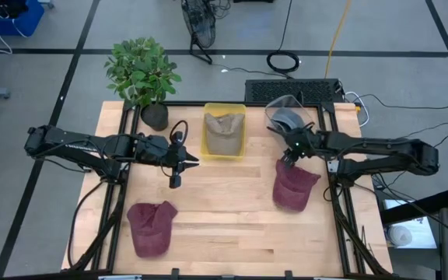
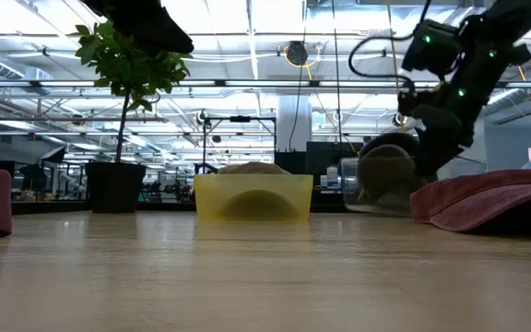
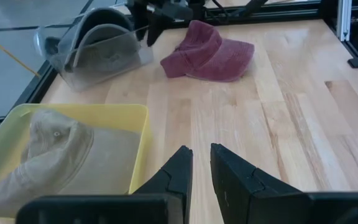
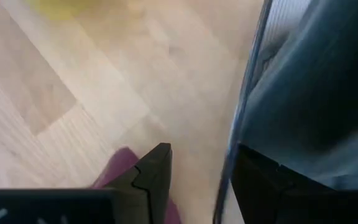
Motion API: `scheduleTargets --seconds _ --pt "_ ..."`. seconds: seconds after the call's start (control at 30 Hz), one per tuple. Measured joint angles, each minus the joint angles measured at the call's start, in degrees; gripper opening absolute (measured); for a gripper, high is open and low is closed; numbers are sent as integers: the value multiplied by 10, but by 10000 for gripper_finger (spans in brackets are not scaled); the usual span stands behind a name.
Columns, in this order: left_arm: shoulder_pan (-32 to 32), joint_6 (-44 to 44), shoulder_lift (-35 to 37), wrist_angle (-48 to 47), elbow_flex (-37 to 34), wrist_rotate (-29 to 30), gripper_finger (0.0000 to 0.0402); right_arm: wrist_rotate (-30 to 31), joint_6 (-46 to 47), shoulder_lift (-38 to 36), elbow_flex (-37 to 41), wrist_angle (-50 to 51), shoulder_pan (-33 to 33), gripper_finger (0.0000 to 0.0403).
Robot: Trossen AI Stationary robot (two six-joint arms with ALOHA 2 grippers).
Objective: Pick & Place hat
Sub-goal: Adjust the transparent bin on the table
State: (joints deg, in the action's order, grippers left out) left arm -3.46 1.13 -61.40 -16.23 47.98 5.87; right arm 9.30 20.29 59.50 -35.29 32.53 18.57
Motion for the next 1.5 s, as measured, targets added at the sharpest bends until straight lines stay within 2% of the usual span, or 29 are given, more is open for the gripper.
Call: scheduleTargets --seconds 0.17,0.43,0.57,0.67,0.73,0.83,0.97,1.2,1.33,1.5 --pt "0 1 0 1 0 1 65 -10 57 2 33 -45 -3 141" --pt "1 2 0 2 0 1 65 -6 120 0 32 -250 -3 141" --pt "1 2 0 2 0 2 65 14 122 0 32 -332 0 141" --pt "1 2 0 1 0 2 65 17 108 0 32 -349 5 141" --pt "1 2 0 -1 0 2 65 4 89 -1 32 -347 6 141" --pt "1 1 0 -2 0 2 65 -47 36 -9 32 -336 5 141" --pt "1 1 0 -2 0 2 65 -96 -7 -42 32 -264 -5 141" --pt "1 -2 0 -2 0 2 65 -88 -63 -129 32 -111 -32 141" --pt "1 -3 0 -2 0 2 65 -43 -119 -151 32 -36 -60 141" --pt "1 -3 0 -2 0 2 65 6 -153 -151 31 -32 -91 148"
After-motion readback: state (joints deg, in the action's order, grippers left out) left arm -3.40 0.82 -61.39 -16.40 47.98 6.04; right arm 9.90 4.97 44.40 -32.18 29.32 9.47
